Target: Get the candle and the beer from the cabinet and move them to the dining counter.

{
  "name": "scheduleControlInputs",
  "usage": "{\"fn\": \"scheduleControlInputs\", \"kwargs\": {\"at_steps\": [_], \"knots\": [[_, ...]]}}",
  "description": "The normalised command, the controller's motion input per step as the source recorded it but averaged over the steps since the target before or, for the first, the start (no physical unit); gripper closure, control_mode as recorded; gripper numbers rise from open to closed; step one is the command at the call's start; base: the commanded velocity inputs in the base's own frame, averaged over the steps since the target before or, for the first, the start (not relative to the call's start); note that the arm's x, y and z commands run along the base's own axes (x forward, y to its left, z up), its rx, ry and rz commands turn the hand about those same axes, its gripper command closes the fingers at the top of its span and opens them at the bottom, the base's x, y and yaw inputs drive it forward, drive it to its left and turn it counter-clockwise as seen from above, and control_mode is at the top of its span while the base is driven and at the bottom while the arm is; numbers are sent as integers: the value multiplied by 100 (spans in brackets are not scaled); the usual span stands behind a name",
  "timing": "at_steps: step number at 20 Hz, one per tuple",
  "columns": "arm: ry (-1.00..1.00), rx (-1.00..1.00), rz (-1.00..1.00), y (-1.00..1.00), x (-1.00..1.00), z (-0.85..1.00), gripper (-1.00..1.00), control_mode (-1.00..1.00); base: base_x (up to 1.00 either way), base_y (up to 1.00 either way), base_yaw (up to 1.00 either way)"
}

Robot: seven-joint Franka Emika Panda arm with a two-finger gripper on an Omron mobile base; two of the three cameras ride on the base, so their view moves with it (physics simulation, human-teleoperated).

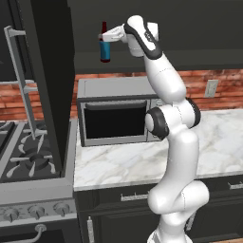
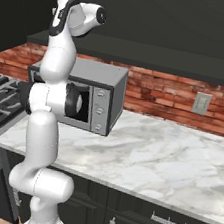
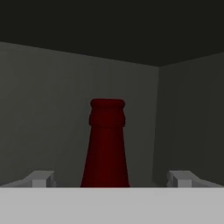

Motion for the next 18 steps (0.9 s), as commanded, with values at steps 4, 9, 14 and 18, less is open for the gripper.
{"fn": "scheduleControlInputs", "kwargs": {"at_steps": [4, 9, 14, 18], "knots": [[0, 0, 0, 0, 0, 0, -100, -100, 0, 0, 0], [0, 0, 0, 0, 0, 0, -100, -100, 0, 0, 0], [0, 0, 0, 0, 0, 0, 100, -100, 0, 0, 0], [0, 0, 0, 0, 0, 0, 100, -100, 0, 0, 0]]}}
